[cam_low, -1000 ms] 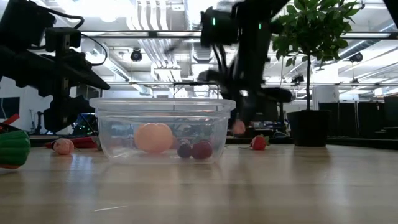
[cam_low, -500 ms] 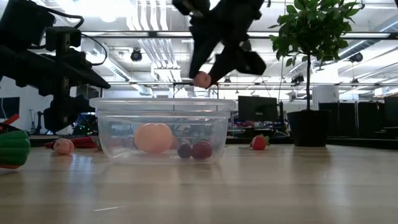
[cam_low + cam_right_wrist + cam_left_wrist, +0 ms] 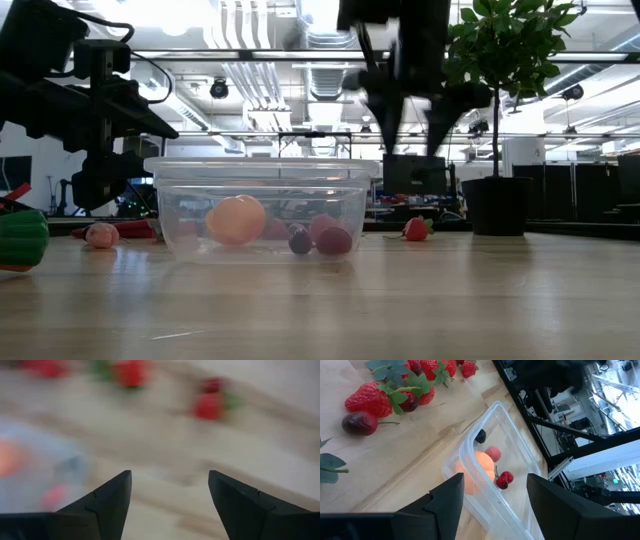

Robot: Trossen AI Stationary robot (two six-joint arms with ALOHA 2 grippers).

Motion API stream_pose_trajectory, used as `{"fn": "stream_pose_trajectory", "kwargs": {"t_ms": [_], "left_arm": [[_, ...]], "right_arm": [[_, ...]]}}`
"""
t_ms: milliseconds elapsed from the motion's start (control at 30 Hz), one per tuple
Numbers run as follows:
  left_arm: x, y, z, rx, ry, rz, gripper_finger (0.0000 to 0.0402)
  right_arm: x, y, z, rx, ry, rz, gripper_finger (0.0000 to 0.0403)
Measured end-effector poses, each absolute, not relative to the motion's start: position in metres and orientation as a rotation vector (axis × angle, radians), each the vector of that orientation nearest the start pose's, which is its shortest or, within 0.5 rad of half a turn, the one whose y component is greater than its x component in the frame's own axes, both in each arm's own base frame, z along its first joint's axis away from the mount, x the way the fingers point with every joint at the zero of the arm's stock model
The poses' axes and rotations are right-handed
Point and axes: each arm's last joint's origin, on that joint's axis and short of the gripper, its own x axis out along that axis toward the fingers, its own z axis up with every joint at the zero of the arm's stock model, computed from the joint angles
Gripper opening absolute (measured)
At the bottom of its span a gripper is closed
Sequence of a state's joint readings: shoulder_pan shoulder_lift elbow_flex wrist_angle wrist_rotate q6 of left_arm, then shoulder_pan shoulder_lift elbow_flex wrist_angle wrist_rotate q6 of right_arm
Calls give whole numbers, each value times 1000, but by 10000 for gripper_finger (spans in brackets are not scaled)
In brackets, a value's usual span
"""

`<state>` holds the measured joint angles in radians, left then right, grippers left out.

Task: Pick and placing Produce into tupperware
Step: Put the red strawberry into the transparent bin

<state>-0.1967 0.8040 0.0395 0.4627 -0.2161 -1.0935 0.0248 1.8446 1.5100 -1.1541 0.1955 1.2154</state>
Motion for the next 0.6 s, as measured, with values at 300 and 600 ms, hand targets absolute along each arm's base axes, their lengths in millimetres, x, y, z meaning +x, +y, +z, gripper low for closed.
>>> {"fn": "stream_pose_trajectory", "kwargs": {"t_ms": [300,600], "left_arm": [[146,-22,137,-1019,262,189,203],[146,-22,136,-1017,266,193,203]], "right_arm": [[341,-55,208,898,1212,-1029,239],[331,-75,173,996,1206,-975,236]]}}
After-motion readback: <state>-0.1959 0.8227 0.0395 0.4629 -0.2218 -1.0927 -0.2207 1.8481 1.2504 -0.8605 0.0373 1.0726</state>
